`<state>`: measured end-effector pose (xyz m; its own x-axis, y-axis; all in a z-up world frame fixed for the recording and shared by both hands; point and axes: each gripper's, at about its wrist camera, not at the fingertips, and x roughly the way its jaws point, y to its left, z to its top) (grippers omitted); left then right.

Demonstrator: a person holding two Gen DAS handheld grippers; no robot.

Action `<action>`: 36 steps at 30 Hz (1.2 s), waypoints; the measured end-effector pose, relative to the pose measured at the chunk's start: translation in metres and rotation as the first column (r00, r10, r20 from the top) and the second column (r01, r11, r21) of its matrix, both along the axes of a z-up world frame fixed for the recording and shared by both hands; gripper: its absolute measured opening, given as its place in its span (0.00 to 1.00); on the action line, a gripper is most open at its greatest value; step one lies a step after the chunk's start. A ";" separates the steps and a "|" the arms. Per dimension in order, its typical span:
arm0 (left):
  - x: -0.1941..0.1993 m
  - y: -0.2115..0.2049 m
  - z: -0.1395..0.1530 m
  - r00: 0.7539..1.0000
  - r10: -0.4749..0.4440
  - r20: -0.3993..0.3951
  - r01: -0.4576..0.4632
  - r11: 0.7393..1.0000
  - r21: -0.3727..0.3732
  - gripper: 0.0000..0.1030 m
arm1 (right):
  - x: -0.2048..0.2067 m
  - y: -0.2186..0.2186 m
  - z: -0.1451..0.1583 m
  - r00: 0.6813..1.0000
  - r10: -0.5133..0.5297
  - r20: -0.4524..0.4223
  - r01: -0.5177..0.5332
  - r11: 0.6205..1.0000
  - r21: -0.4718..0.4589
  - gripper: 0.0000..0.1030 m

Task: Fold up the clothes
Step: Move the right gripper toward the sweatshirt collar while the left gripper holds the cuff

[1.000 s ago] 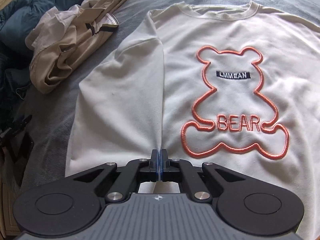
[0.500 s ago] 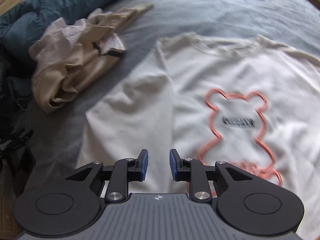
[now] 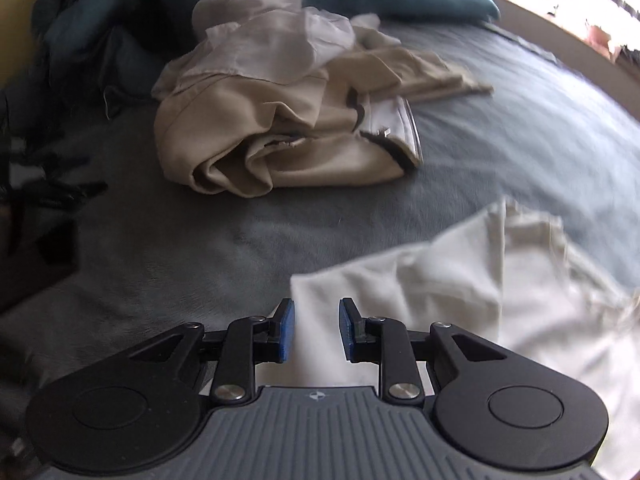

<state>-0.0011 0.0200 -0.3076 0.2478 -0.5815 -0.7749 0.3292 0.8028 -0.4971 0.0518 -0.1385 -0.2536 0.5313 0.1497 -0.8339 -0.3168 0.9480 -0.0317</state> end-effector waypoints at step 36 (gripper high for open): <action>0.080 -0.018 -0.021 0.991 0.127 0.046 -0.117 0.979 -0.169 0.19 | 0.047 -0.108 -0.047 0.897 -0.433 -0.087 0.439 0.896 0.067 0.15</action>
<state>0.0788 0.0023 -0.3289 0.3652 -0.6629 -0.6536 0.2648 0.7471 -0.6097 0.0991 -0.2463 -0.3007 0.5015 -0.0135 -0.8651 0.1300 0.9897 0.0598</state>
